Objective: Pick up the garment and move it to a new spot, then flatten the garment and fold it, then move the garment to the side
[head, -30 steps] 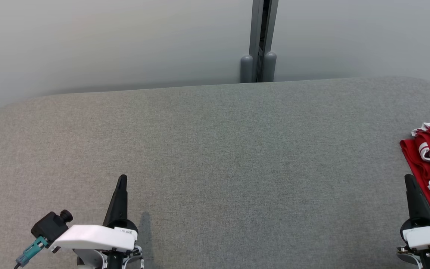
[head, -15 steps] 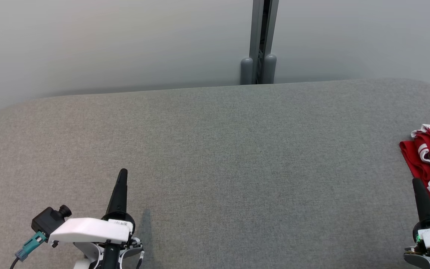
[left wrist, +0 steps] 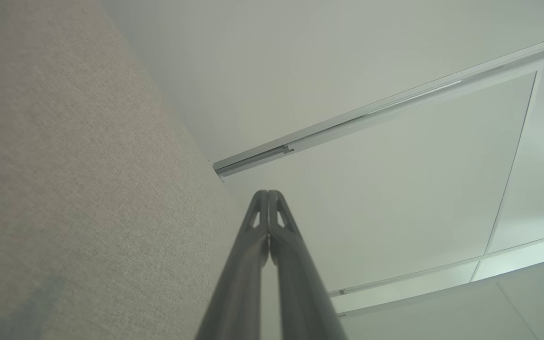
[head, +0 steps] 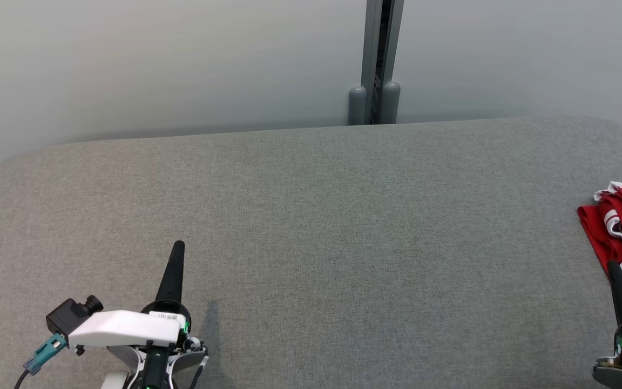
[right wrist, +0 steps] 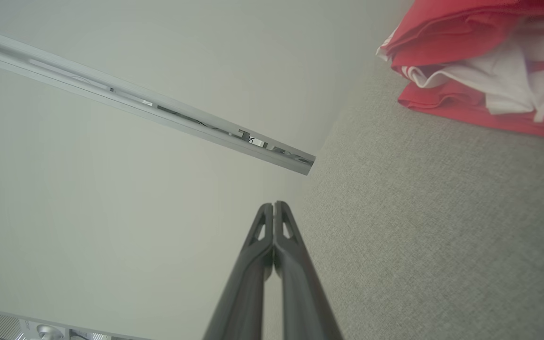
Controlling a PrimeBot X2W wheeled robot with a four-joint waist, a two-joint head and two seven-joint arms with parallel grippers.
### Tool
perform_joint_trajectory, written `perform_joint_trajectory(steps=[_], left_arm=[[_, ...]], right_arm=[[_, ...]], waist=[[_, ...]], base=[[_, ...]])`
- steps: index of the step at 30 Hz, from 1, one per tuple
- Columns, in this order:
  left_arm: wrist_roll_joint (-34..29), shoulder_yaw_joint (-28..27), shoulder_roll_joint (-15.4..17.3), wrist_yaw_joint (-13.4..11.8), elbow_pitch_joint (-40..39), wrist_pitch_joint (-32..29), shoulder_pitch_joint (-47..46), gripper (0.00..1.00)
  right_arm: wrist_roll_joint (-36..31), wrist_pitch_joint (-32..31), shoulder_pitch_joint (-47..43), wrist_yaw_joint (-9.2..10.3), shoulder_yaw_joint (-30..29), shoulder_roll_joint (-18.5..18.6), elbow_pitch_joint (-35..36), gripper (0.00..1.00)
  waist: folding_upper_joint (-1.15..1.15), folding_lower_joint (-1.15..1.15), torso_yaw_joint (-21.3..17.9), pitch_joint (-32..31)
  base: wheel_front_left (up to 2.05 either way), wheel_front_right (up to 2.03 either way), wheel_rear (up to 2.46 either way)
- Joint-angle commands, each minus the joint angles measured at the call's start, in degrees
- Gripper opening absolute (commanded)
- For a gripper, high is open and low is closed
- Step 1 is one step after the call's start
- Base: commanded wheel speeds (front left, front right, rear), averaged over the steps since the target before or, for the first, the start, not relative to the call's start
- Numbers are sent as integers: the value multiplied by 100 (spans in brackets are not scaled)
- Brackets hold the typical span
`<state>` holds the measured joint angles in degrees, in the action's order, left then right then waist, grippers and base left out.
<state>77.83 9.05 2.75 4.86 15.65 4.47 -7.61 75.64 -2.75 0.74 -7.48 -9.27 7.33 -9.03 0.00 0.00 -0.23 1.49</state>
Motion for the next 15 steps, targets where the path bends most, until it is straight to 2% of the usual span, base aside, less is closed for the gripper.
perform_joint_trajectory(steps=[1,15], left_arm=[[129,-32,27,46,2,-31,-178,0],[687,-43,28,131,120,-144,-286,0]], right_arm=[[177,-57,-11,-2,-80,28,43,0],[868,-266,-66,-3,-265,7,32,0]], waist=[[0,0,1,-5],[0,0,7,-46]], base=[[0,0,0],[0,0,0]])
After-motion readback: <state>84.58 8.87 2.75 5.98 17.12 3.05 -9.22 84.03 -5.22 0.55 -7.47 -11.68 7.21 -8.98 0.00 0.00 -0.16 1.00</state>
